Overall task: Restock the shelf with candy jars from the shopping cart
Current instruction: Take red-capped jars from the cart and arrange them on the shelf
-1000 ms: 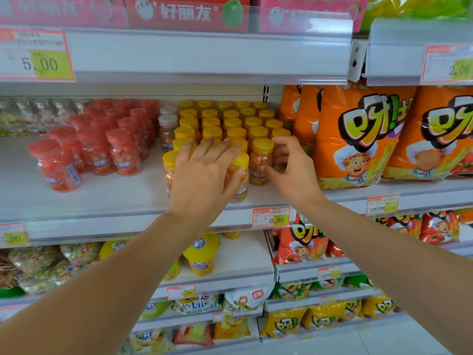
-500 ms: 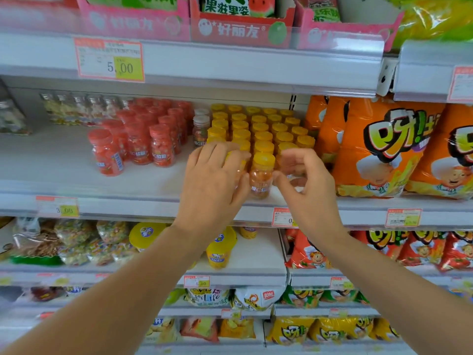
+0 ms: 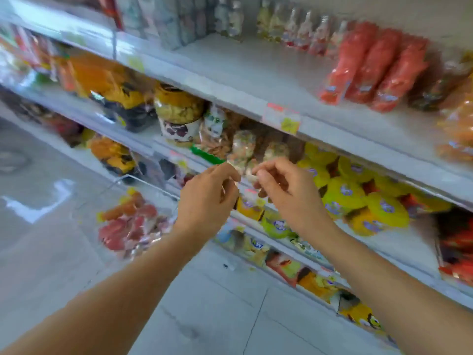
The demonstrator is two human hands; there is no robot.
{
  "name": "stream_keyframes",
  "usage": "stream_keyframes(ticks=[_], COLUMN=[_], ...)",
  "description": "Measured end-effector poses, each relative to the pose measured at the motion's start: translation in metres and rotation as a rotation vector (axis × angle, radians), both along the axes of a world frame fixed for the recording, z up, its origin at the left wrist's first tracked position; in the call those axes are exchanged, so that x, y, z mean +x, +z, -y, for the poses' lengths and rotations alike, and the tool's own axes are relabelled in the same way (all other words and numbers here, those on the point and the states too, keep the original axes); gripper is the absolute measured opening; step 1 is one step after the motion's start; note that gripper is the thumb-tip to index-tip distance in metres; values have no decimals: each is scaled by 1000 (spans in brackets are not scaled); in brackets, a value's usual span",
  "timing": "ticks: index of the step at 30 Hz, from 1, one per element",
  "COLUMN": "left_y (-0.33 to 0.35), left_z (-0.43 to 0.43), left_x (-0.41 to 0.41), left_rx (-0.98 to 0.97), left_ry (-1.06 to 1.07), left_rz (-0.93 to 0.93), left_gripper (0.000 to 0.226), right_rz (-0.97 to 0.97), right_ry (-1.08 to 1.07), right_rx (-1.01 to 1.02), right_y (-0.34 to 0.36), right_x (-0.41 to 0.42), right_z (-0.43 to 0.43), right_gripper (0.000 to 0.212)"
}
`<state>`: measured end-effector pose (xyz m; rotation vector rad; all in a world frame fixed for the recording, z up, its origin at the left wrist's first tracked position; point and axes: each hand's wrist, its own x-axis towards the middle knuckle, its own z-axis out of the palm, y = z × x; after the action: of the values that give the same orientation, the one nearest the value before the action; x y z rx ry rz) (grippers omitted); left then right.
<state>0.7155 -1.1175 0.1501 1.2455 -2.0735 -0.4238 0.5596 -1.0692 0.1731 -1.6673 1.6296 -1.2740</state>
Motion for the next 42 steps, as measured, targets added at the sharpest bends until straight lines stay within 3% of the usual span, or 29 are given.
stream_keyframes(ticks=[3, 8, 13, 16, 20, 30, 34, 42], left_y=[-51, -132, -206, -238, -268, -303, -311, -319], left_z=[17, 43, 66, 81, 100, 140, 136, 131], left_x=[93, 224, 299, 319, 330, 324, 314, 312], left_rx=[227, 500, 625, 732, 762, 774, 749, 754], left_ry=[107, 257, 410, 477, 525, 771, 853, 857], left_rz=[102, 221, 390, 340, 178, 63, -31, 4], left_gripper=[15, 19, 55, 71, 73, 67, 63, 70], right_rz=[34, -31, -143, -196, -257, -592, -816, -1069], right_ry=[111, 210, 349, 427, 514, 790, 855, 785], right_rx=[134, 320, 548, 628, 685, 577, 535, 168], right_y=[-44, -125, -210, -247, -276, -348, -380, -408], right_x=[80, 192, 263, 292, 321, 382, 397, 401], right_z=[44, 109, 151, 172, 209, 324, 340, 340], right_gripper=[17, 6, 21, 31, 38, 47, 53, 57])
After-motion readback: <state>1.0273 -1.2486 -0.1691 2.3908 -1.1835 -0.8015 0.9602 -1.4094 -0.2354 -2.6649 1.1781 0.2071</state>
